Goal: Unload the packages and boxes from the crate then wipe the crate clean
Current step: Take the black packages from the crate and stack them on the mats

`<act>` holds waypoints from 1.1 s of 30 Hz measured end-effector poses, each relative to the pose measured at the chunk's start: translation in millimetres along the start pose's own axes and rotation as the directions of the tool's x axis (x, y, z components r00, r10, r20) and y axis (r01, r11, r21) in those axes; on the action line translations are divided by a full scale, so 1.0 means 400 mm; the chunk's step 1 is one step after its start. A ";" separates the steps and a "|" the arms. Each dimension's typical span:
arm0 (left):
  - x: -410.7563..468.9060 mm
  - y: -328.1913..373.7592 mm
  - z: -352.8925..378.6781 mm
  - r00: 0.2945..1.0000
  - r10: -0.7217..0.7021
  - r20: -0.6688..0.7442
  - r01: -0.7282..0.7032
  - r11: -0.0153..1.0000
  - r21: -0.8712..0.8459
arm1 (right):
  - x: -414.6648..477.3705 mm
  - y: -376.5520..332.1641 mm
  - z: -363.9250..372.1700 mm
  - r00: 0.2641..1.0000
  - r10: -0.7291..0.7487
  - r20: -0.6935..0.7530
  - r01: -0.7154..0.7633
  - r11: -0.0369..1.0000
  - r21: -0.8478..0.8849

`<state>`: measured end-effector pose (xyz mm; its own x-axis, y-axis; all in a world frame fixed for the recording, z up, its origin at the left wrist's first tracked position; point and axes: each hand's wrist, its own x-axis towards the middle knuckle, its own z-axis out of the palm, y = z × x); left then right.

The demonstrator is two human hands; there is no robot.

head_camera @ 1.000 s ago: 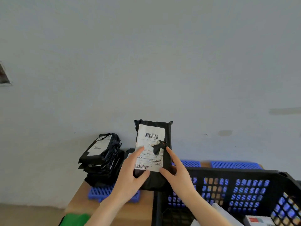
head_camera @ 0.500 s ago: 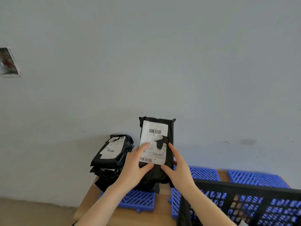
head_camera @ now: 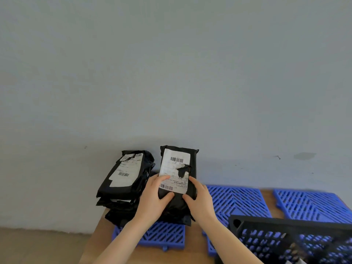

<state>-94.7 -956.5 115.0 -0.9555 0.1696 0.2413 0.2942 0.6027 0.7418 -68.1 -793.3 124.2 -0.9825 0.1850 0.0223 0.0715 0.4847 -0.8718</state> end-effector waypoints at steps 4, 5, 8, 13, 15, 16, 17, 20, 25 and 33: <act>0.044 -0.109 0.046 0.995 -0.044 0.091 0.046 0.999 -0.019 | 0.070 0.059 0.086 0.995 0.101 0.010 -0.100 0.994 -0.047; 0.054 -0.136 0.058 0.993 -0.055 0.108 0.058 0.998 -0.026 | 0.086 0.074 0.109 0.992 0.126 0.014 -0.126 0.991 -0.054; 0.083 -0.205 0.090 0.983 -0.079 0.164 0.086 0.996 -0.036 | 0.126 0.110 0.171 0.980 0.198 0.017 -0.196 0.978 -0.073; 0.119 -0.276 0.125 0.962 -0.072 0.264 0.085 0.996 -0.039 | 0.166 0.152 0.230 0.968 0.251 -0.008 -0.251 0.965 -0.078; 0.133 -0.296 0.137 0.955 -0.068 0.288 0.082 0.996 -0.037 | 0.180 0.161 0.245 0.965 0.261 -0.013 -0.261 0.962 -0.074; 0.140 -0.302 0.141 0.953 -0.071 0.293 0.087 0.995 -0.042 | 0.187 0.164 0.248 0.964 0.264 -0.011 -0.265 0.962 -0.072; 0.147 -0.306 0.146 0.952 -0.078 0.296 0.097 0.994 -0.050 | 0.195 0.167 0.249 0.964 0.265 -0.007 -0.265 0.962 -0.067; 0.165 -0.314 0.153 0.946 -0.118 0.303 0.152 0.984 -0.090 | 0.218 0.171 0.250 0.959 0.282 0.010 -0.281 0.959 -0.046; 0.171 -0.315 0.162 0.934 -0.146 0.326 0.188 0.977 -0.100 | 0.222 0.171 0.248 0.954 0.299 0.027 -0.298 0.953 -0.060; 0.143 -0.243 0.117 0.972 -0.147 0.183 0.147 0.989 0.015 | 0.199 0.100 0.187 0.954 0.298 -0.019 -0.299 0.951 -0.081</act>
<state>-179.0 -968.8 27.3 -0.9756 0.2192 0.0110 0.1507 0.6325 0.7598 -156.4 -823.1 54.6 -0.9131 0.3371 -0.2295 0.3753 0.4745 -0.7963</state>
